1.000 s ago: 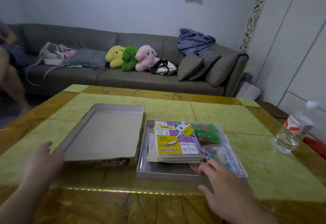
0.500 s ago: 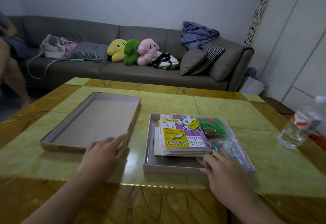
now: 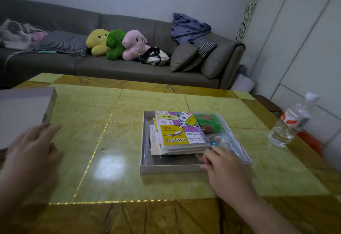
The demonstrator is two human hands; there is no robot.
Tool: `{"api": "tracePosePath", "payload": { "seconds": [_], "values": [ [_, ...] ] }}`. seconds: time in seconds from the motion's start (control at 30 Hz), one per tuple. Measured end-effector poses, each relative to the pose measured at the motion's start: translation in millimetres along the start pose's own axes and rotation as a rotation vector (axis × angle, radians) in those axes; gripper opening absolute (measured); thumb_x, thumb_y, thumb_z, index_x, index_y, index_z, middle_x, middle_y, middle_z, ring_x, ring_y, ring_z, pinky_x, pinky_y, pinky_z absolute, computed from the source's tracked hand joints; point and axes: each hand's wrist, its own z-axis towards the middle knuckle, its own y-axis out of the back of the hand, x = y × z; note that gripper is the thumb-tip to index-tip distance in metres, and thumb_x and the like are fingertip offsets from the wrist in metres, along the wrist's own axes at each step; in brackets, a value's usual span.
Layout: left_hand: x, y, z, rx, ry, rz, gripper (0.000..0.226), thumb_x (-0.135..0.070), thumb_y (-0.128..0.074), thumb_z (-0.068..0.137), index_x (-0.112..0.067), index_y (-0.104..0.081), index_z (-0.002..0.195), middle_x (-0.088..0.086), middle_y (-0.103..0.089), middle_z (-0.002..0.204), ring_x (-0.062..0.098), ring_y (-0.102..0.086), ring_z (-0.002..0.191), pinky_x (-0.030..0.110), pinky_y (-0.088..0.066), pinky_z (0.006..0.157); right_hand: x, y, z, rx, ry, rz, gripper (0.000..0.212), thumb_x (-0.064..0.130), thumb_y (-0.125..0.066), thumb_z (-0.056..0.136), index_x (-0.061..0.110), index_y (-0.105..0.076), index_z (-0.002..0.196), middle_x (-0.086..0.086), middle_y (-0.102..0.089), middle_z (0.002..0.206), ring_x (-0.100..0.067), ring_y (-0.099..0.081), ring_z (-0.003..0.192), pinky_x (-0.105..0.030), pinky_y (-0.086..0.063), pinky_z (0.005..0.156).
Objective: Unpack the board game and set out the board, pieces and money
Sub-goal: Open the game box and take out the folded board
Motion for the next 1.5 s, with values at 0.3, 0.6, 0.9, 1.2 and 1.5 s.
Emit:
{"api": "tracePosePath", "payload": {
  "seconds": [0.3,0.6,0.9,1.2,1.5],
  "values": [
    [-253,65,-25,0.483,-0.129,-0.581,0.057,-0.046,-0.066,0.095,-0.041,-0.047,0.148,-0.020,-0.050,0.138,0.012,-0.061,0.118,0.036,-0.051,0.100,-10,13,0,0.165,-0.053,0.118,0.005,0.031,-0.060,0.101,0.034,-0.057,0.101,0.018,-0.054,0.108,-0.009,-0.049,0.101,-0.031,-0.049,0.087],
    [-307,34,-28,0.515,-0.005,-0.454,0.046,-0.029,-0.084,0.082,-0.015,-0.073,0.125,0.004,-0.066,0.139,0.034,-0.070,0.114,0.044,-0.053,0.097,-162,59,-11,-0.183,-0.944,0.546,0.011,-0.001,-0.061,0.081,0.007,-0.054,0.084,-0.007,-0.058,0.077,-0.025,-0.055,0.067,-0.033,-0.036,0.053],
    [-390,-1,-27,0.433,-0.065,-0.487,0.045,-0.024,-0.088,0.078,-0.008,-0.076,0.118,0.005,-0.069,0.135,0.036,-0.073,0.105,0.046,-0.055,0.090,-282,33,32,-0.287,-1.003,0.599,0.106,0.037,-0.099,0.061,0.018,-0.044,0.150,-0.007,-0.055,0.147,-0.028,-0.058,0.131,-0.041,-0.050,0.106],
    [-437,-16,-50,0.095,-0.336,-0.503,0.066,-0.064,-0.048,0.093,-0.006,-0.078,0.098,0.017,-0.072,0.100,0.040,-0.071,0.069,0.044,-0.058,0.066,-317,14,62,-0.277,-0.890,0.526,0.050,0.046,-0.089,0.077,0.021,-0.069,0.115,0.003,-0.075,0.107,-0.021,-0.070,0.100,-0.036,-0.054,0.089],
    [-497,14,-98,0.539,-0.691,-0.706,0.018,-0.050,-0.063,0.082,-0.046,-0.078,0.092,-0.016,-0.069,0.080,0.008,-0.068,0.068,0.018,-0.056,0.054,-336,23,44,-0.148,-0.910,0.577,0.040,0.034,-0.080,0.089,0.023,-0.058,0.121,0.010,-0.059,0.100,-0.013,-0.059,0.093,-0.034,-0.050,0.081]
  ]
}}
